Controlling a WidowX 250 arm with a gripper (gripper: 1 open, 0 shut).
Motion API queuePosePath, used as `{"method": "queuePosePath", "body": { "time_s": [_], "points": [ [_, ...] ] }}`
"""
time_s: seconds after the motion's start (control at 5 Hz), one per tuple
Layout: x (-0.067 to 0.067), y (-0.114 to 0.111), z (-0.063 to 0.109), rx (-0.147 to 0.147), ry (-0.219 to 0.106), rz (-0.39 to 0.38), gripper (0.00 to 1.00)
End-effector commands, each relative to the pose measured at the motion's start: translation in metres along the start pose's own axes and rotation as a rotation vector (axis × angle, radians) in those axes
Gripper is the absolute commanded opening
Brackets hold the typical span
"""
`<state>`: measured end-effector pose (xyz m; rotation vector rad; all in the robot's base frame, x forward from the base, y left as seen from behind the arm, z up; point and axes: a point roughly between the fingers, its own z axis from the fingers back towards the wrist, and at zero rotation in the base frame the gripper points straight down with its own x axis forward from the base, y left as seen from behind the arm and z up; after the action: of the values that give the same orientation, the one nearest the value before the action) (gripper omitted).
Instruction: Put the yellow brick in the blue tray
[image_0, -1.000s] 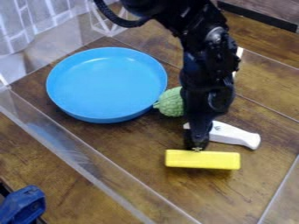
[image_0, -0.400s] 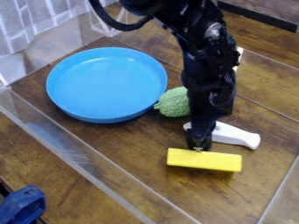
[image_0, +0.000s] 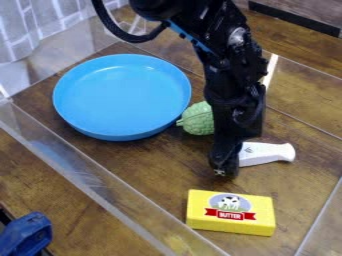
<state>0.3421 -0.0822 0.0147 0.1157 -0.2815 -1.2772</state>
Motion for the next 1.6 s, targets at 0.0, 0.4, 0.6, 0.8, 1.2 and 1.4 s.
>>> {"method": "queuePosePath", "body": {
  "time_s": [0.0, 0.4, 0.6, 0.8, 1.2, 1.4],
  "points": [
    [-0.018, -0.030, -0.009, -0.117, 0.035, -0.051, 1.00],
    [-0.006, -0.038, -0.004, -0.139, 0.022, 0.015, 1.00],
    [-0.009, -0.046, 0.002, -0.155, 0.010, -0.001, 1.00],
    [-0.012, -0.051, 0.007, -0.167, -0.001, -0.001, 1.00],
    [-0.008, -0.056, 0.011, -0.182, -0.012, -0.026, 1.00],
    [0.001, -0.059, 0.012, -0.188, -0.017, -0.042, 1.00]
  ]
}}
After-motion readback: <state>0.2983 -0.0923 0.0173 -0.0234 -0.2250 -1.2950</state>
